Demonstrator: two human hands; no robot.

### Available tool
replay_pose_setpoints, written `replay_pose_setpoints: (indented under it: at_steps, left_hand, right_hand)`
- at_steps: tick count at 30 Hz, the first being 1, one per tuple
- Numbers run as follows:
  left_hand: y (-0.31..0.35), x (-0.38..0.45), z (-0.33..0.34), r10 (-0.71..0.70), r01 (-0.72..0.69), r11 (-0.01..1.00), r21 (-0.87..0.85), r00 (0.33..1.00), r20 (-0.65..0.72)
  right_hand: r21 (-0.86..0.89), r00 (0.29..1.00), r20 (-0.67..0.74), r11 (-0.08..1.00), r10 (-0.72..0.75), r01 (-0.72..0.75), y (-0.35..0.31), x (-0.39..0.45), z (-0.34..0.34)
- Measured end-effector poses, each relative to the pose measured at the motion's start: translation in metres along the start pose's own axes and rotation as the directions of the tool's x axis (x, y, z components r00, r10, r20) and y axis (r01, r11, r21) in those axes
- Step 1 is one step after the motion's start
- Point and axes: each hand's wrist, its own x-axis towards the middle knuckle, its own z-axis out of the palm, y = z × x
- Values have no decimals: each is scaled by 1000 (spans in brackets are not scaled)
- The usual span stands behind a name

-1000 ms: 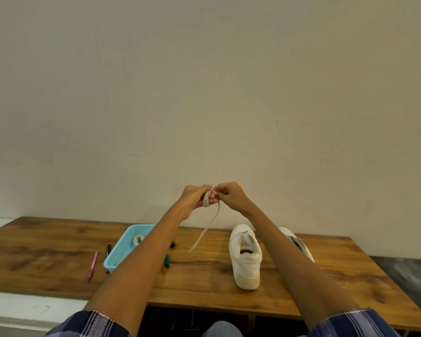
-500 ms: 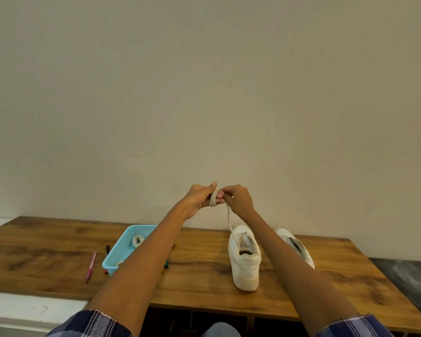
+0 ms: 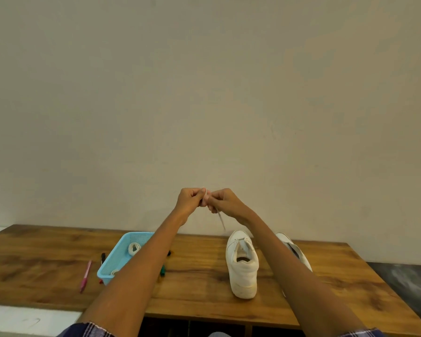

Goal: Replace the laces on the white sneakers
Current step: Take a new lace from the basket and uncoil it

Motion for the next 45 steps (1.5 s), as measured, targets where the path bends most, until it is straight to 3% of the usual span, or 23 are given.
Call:
replay_pose_setpoints:
  at_steps: [3,13,18,23,26,32,37,45]
  left_hand:
    - [-5,-3,6,0,-3,998,56,998,64]
    - [-3,-10,19,-63,75,993,-91,990,129]
    - [-5,-12,18,-62,70,997,-44,984,170]
    - [0,-15,19,-111,108,994,25,967,231]
    - [0,-19,22,-141,142,990,13,955,261]
    - [7,-16,20,-172,211,928,-308,974,149]
    - [15,-14,17,-165,187,892,-411,982,90]
    - [3,-9,8,-141,115,947,-301,988,-66]
  right_hand:
    - [44,997,-82,999,14,-11,-7,3,-5]
    - [190,948,-256,971,191,-145,-3,2,-15]
    - [266,928,-266,945,261,-189,-3,3,-14]
    - [460,868,-352,873,350,-165,1,8,-16]
    - [441,875,-293,867,385,-234,8,8,-17]
    - [223,955,16,930,297,-293,13,-1,-15]
    - [247,952,159,923,262,-296,20,-2,-4]
    - [100,952,0,947,307,-306,17,3,8]
